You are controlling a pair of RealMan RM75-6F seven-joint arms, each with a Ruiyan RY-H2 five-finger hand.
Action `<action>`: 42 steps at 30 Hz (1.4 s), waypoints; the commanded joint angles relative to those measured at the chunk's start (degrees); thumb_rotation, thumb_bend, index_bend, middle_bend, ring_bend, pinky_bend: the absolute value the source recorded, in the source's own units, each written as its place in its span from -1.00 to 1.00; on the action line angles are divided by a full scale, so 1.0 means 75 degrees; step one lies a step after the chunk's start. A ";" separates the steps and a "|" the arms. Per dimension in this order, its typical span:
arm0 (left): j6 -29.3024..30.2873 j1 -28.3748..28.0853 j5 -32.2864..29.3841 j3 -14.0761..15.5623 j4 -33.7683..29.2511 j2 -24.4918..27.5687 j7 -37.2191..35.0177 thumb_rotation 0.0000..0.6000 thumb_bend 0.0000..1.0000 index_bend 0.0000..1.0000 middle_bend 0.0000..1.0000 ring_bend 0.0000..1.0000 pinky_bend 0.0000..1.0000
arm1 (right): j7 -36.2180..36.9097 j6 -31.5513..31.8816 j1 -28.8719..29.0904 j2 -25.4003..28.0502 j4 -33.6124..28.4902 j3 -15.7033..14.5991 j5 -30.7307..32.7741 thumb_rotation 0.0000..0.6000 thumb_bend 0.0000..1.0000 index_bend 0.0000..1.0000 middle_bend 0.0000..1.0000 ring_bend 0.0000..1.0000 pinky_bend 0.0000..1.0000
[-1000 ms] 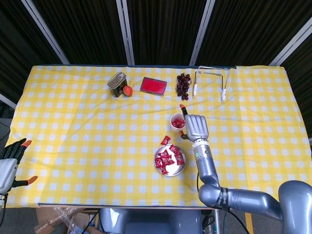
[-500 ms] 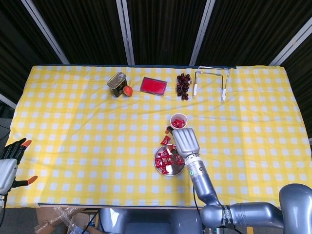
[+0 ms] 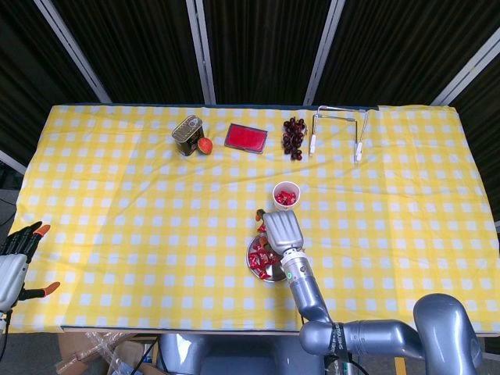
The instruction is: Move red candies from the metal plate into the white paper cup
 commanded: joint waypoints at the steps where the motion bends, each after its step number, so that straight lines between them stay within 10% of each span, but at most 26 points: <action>1: -0.0030 -0.0013 -0.0015 -0.0002 -0.0007 0.0018 -0.0031 1.00 -0.95 -1.00 -1.00 -1.00 -1.00 | 0.0018 -0.0237 0.0097 -0.0307 0.0523 0.0088 0.0151 1.00 -0.26 -0.20 0.74 0.82 1.00; 42: -0.0187 -0.0064 -0.0153 -0.0004 -0.0100 0.0085 -0.0035 1.00 -0.95 -1.00 -1.00 -1.00 -1.00 | 0.0082 -0.0732 0.0063 -0.0693 0.1436 0.0553 0.0331 1.00 -0.26 -0.20 0.74 0.82 1.00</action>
